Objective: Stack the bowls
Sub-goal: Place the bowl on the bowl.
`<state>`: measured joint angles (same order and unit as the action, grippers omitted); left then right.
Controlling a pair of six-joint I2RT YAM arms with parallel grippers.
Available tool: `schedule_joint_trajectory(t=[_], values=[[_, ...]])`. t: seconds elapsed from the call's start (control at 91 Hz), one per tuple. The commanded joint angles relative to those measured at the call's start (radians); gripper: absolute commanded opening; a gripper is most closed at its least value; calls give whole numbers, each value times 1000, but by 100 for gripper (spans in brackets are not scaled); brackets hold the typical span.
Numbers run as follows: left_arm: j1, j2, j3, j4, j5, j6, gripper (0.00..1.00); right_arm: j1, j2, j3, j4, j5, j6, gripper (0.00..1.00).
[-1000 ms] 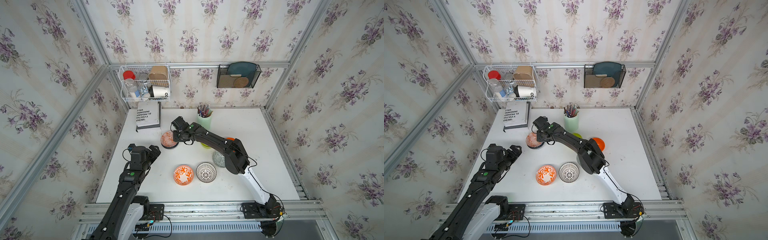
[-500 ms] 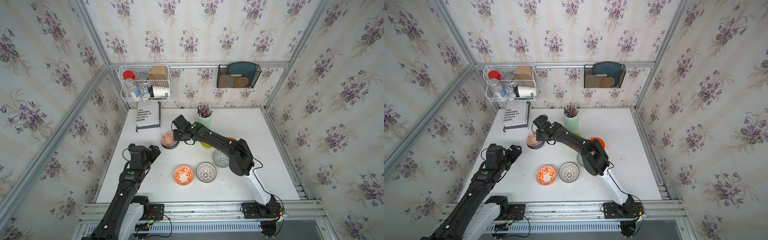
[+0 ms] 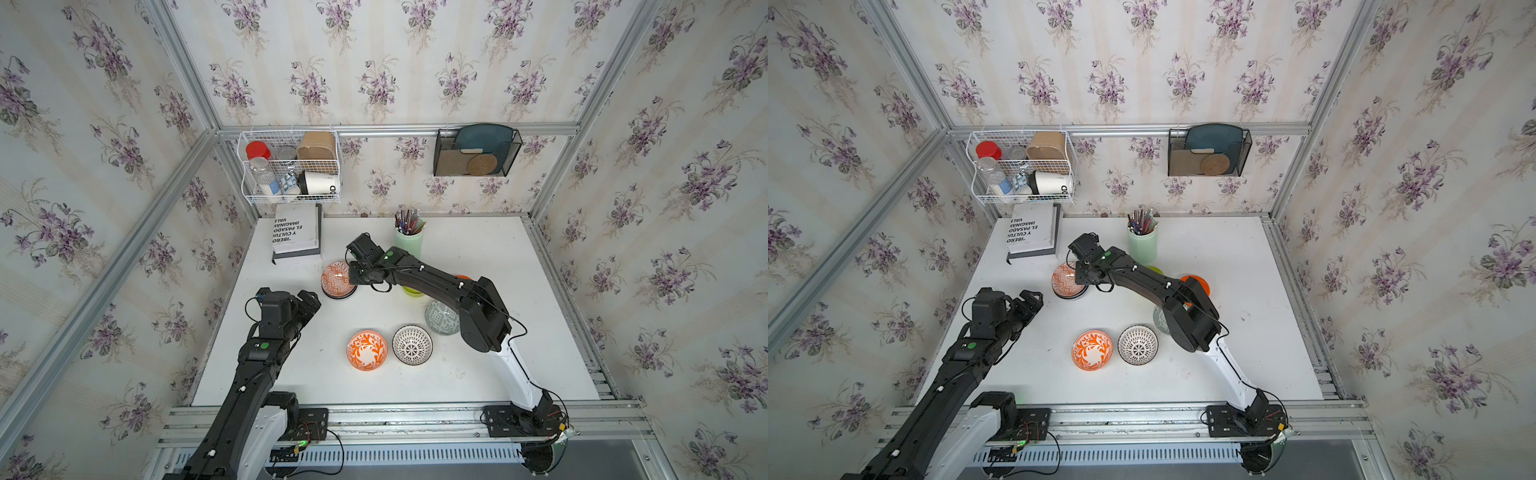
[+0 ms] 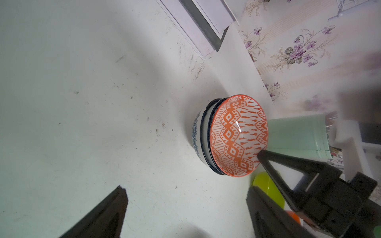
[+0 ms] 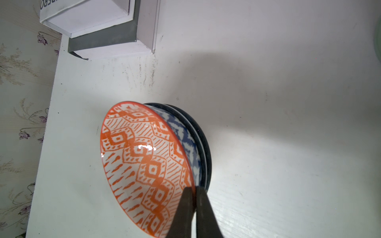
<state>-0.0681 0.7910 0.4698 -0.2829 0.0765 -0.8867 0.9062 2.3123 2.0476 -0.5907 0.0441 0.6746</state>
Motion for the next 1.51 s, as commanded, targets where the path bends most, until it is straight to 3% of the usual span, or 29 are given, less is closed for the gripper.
schedule_joint_trajectory(t=[0.0, 0.275, 0.549, 0.824, 1.121, 1.253, 1.374, 1.494], values=[[2, 2, 6, 31, 8, 10, 95, 2, -5, 0, 15, 7, -1, 10], [7, 10, 7, 33, 14, 10, 93, -5, 5, 2, 29, -23, 10, 13], [10, 14, 7, 33, 17, 9, 92, -21, 8, -3, 42, -106, 52, 1], [11, 17, 9, 34, 20, 9, 92, -27, 26, -9, 41, -139, 63, 0], [13, 40, 21, 36, 51, 19, 93, -26, -72, -54, 46, -77, 44, 37], [13, 86, 83, -14, 100, 44, 93, -26, -152, -113, 64, -68, 33, 42], [11, 201, 199, -165, 204, 117, 90, -24, -307, -278, 151, -53, 5, 45], [-10, 242, 246, -281, 258, 148, 87, -19, -530, -545, 282, 23, -31, 50]])
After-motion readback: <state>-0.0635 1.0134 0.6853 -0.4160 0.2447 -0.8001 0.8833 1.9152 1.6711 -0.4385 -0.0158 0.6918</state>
